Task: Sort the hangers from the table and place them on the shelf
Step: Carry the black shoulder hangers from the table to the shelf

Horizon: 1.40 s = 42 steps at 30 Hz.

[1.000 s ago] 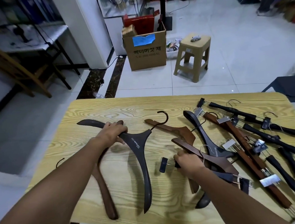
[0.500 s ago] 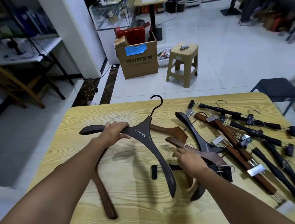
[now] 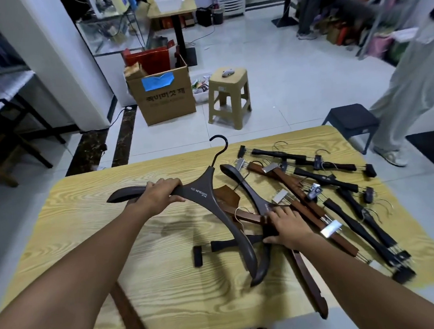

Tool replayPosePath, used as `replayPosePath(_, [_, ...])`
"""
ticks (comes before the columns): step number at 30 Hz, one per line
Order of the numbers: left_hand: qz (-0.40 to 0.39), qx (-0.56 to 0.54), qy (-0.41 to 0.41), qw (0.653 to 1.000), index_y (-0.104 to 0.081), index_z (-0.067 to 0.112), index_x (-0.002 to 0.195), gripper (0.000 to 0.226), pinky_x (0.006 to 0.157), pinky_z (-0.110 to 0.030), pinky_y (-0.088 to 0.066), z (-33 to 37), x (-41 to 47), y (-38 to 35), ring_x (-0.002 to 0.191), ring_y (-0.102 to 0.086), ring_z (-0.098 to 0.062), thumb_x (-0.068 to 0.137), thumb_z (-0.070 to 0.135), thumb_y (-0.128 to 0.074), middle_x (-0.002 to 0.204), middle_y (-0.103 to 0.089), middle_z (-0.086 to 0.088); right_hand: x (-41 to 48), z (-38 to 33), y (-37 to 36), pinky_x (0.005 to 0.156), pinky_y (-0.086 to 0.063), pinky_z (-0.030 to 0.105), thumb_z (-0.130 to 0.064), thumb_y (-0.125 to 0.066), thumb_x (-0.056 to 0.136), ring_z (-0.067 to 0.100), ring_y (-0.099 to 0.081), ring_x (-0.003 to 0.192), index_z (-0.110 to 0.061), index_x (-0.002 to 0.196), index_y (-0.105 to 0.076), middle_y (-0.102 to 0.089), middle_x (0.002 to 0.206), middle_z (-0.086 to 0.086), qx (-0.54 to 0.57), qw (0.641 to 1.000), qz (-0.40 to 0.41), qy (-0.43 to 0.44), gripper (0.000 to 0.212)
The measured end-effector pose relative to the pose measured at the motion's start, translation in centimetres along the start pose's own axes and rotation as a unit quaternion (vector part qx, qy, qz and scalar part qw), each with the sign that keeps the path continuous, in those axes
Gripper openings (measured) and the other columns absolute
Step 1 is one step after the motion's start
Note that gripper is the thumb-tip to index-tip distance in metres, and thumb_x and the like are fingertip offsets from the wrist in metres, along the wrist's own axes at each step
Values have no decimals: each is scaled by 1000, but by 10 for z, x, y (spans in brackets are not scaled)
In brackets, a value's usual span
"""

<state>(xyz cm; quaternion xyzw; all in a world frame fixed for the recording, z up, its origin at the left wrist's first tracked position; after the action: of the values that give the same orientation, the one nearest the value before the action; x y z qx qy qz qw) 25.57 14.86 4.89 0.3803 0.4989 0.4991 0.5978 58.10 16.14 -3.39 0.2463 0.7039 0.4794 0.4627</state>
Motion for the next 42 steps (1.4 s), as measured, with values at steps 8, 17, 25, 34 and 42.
replayPosePath(8, [0, -1, -16, 1000, -52, 21, 106, 28, 92, -38, -26, 4, 12, -10, 99, -43, -17, 88, 42, -58, 104, -59, 5, 8, -6, -10, 117, -14, 44, -33, -68, 83, 29, -16, 143, -16, 152, -7, -18, 155, 8, -44, 999, -29, 9, 94])
replayPosePath(17, [-6, 7, -4, 1000, -51, 20, 111, 32, 89, -36, -24, -1, 22, -20, 102, -44, -18, 88, 43, -56, 109, -58, 3, 28, -18, -13, 116, -18, 42, -13, -69, 81, 29, -25, 139, -8, 147, -19, -27, 148, 11, -93, 995, -14, 44, 83])
replayPosePath(25, [15, 0, 13, 1000, -52, 22, 110, 31, 88, -34, -23, -8, 19, -15, 102, -44, -16, 87, 43, -57, 105, -57, 8, 41, -16, -4, 104, -34, 39, -26, -63, 88, 29, -38, 129, -5, 133, -41, -44, 135, 13, -118, 988, -34, 98, 55])
replayPosePath(34, [57, -3, 44, 997, -52, 21, 110, 30, 84, -33, -21, -26, -3, 10, 103, -44, -17, 87, 40, -58, 107, -58, 6, 44, -33, 28, 90, -47, 41, -16, -59, 92, 30, -54, 117, -9, 130, -43, -49, 130, 10, -144, 982, -47, 114, 42])
replayPosePath(42, [86, -3, 73, 994, -52, 21, 112, 32, 81, -30, -18, -43, -26, 30, 103, -44, -18, 88, 41, -57, 109, -58, 5, 42, -62, 49, 91, -45, 38, -14, -54, 93, 28, -54, 115, -10, 127, -47, -53, 126, 10, -153, 974, -81, 146, 34])
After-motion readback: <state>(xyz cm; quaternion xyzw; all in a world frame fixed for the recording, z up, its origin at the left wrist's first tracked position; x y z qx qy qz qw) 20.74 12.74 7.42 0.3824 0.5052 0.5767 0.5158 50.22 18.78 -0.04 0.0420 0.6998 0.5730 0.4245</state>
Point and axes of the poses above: each hand's wrist, its own x-axis towards the middle knuckle, its own y-axis out of the back of the hand, z = x × y, the point moved 4 cm from there along x, towards the middle knuckle
